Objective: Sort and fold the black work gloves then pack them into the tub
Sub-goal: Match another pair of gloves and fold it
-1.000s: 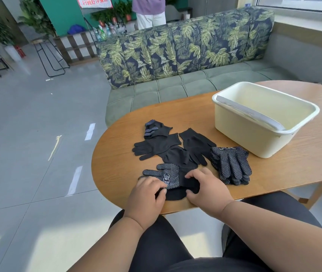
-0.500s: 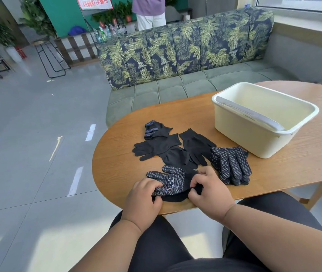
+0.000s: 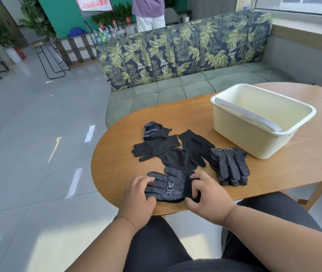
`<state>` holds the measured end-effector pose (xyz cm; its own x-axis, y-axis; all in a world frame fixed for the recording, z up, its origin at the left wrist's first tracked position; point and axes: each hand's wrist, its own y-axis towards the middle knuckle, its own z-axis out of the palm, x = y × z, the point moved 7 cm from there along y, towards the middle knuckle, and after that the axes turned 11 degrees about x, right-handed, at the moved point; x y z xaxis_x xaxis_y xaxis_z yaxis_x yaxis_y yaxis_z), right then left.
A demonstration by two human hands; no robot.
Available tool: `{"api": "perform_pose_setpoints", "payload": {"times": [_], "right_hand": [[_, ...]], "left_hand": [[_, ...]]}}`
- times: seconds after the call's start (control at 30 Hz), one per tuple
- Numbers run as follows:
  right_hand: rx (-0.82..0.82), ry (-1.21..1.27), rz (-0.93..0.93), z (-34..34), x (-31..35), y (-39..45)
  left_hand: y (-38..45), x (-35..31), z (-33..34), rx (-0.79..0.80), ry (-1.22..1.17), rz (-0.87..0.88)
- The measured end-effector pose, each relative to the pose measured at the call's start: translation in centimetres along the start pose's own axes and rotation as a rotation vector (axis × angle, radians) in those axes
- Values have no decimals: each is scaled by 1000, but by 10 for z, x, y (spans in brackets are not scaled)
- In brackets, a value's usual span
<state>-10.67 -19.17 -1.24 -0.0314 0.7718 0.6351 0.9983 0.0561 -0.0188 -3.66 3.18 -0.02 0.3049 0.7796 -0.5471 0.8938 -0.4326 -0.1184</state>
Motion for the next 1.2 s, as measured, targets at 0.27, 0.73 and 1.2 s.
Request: {"api": "perform_pose_setpoints", "payload": {"times": [0.27,0.73,1.2], "right_hand": [[-111,54,48,-3,-5,5],[-85,107,99,-2,-11,5],[-11,163,32,15,8,19]], "left_hand": [[-14,23,-22,-36,6,-291],[-11,4,-11,157,85,-302],[-21,57,-25,398,-347,-435]]}}
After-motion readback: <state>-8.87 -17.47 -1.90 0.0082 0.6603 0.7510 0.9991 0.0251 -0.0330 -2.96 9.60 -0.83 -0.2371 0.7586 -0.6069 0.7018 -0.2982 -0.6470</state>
